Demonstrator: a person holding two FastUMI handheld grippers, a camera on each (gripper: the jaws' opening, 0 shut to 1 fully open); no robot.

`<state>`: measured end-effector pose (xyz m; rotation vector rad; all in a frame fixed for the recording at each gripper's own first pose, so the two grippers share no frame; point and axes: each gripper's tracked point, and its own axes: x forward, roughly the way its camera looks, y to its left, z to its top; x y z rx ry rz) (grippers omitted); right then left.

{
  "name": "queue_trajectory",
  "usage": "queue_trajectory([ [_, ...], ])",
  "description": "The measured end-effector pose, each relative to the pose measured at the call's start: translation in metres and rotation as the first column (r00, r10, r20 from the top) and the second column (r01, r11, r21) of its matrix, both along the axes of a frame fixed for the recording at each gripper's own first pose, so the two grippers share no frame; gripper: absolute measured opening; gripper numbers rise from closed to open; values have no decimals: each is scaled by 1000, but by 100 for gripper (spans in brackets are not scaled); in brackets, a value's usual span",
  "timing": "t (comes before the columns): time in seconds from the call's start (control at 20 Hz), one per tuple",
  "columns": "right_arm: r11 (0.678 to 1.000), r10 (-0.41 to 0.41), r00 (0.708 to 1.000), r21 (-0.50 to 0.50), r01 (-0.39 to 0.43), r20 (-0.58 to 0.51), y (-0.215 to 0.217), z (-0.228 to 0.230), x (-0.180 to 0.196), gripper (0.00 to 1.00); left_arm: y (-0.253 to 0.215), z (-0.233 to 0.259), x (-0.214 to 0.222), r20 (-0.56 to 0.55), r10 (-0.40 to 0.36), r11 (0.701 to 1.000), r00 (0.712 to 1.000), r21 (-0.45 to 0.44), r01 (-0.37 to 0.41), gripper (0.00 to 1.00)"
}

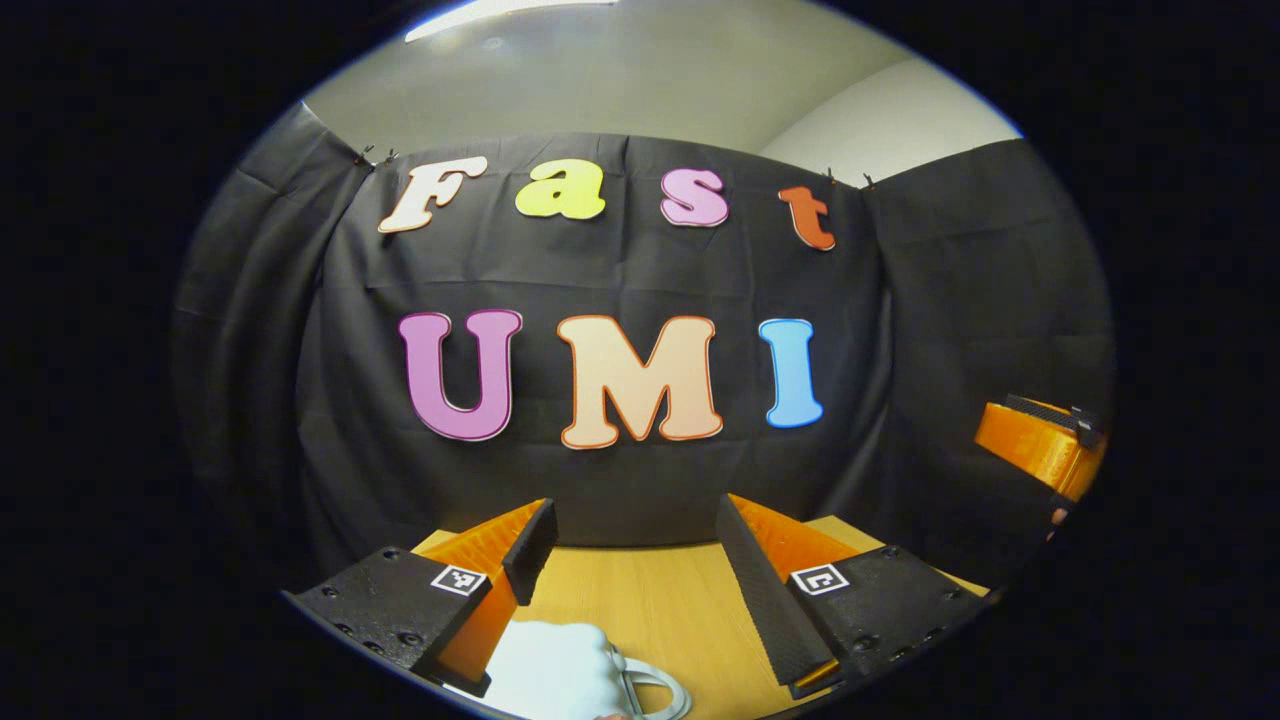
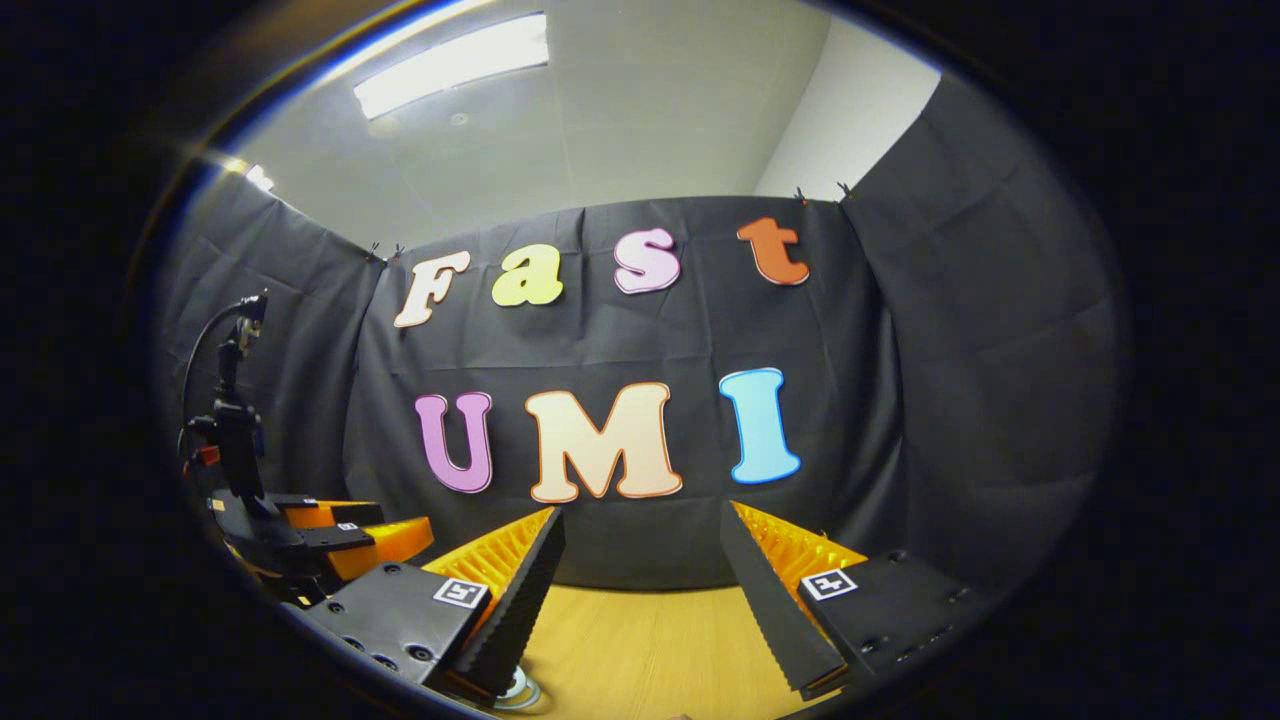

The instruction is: First open the suitcase, pack the skin care products into it, and then close the suitcase.

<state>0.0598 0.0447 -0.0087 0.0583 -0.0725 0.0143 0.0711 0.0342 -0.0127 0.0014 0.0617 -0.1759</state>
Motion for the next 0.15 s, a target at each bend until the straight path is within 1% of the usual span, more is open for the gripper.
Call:
queue_trajectory([
  [0.15,1000,-9,1000,-9,9,16,7,6,-5,97,-2,4,-5,22,-21,1000,1000,7,21,94],
])
